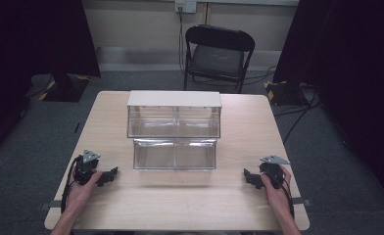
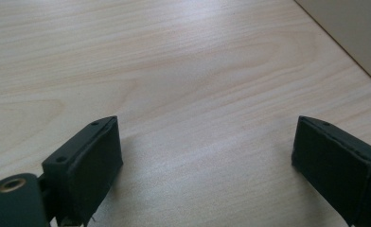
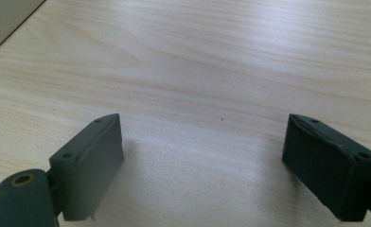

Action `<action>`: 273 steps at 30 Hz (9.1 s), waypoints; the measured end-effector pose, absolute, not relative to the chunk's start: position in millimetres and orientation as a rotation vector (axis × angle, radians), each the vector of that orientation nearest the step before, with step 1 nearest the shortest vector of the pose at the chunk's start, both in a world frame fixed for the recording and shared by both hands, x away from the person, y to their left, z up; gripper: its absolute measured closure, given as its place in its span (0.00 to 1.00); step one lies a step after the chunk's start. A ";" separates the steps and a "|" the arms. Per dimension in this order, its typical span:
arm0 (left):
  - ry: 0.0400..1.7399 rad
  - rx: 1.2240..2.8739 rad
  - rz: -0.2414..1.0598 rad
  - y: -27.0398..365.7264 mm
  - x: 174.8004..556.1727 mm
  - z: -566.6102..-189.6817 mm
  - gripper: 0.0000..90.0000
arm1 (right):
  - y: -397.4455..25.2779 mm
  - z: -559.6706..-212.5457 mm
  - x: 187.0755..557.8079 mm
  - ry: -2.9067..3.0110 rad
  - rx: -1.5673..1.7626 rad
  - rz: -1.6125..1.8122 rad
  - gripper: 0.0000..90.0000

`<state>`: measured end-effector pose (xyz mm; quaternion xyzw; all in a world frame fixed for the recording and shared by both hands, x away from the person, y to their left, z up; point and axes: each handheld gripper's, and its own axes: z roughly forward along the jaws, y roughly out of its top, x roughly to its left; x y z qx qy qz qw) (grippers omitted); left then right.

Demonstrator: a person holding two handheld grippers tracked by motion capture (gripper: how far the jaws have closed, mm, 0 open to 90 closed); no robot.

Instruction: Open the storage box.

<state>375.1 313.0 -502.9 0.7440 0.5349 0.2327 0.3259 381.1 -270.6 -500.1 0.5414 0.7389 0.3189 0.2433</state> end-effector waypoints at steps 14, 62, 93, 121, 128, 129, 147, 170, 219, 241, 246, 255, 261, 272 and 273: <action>1.348 1.929 0.589 304.3 366.7 -488.3 0.18 | -270.7 -500.1 381.2 2.019 1.479 0.871 0.14; 1.067 1.954 0.458 252.1 349.3 -471.3 0.18 | -270.7 -500.1 381.2 2.019 1.480 0.872 0.14; 1.012 1.910 0.436 251.3 346.2 -465.2 0.28 | -270.8 -500.0 381.3 2.019 1.480 0.870 0.14; 0.963 1.873 0.449 251.5 342.9 -458.8 0.26 | -270.9 -500.0 381.3 2.021 1.479 0.870 0.14; 0.964 1.863 0.447 251.6 343.3 -458.1 0.26 | -270.9 -500.0 381.4 2.022 1.479 0.870 0.14; 0.964 1.863 0.447 251.6 343.3 -458.1 0.26 | -270.9 -500.0 381.4 2.022 1.479 0.870 0.14; 0.990 1.850 0.439 244.8 347.5 -456.9 0.19 | -270.9 -500.0 381.4 2.021 1.479 0.870 0.14; 0.979 1.846 0.459 239.8 350.1 -450.1 0.17 | -270.9 -500.0 381.4 2.022 1.479 0.870 0.14; 0.955 1.844 0.439 234.9 351.9 -435.0 0.17 | -270.9 -500.0 381.3 2.021 1.479 0.870 0.14; 0.943 1.862 0.442 231.8 355.1 -431.0 0.17 | -270.9 -500.0 381.3 2.021 1.479 0.870 0.14; 0.939 1.858 0.442 232.1 356.2 -430.2 0.17 | -270.9 -500.0 381.3 2.021 1.479 0.870 0.14; 0.937 1.847 0.440 229.2 358.0 -427.5 0.17 | -270.9 -500.0 381.3 2.021 1.479 0.870 0.14; 0.937 1.839 0.438 229.4 358.6 -426.6 0.17 | -270.9 -500.0 381.3 2.021 1.479 0.870 0.14; 0.946 1.836 0.442 230.7 359.4 -426.3 0.17 | -270.9 -500.0 381.4 2.021 1.479 0.870 0.14; 0.950 1.831 0.443 230.7 359.8 -426.3 0.17 | -270.9 -500.0 381.3 2.021 1.479 0.870 0.14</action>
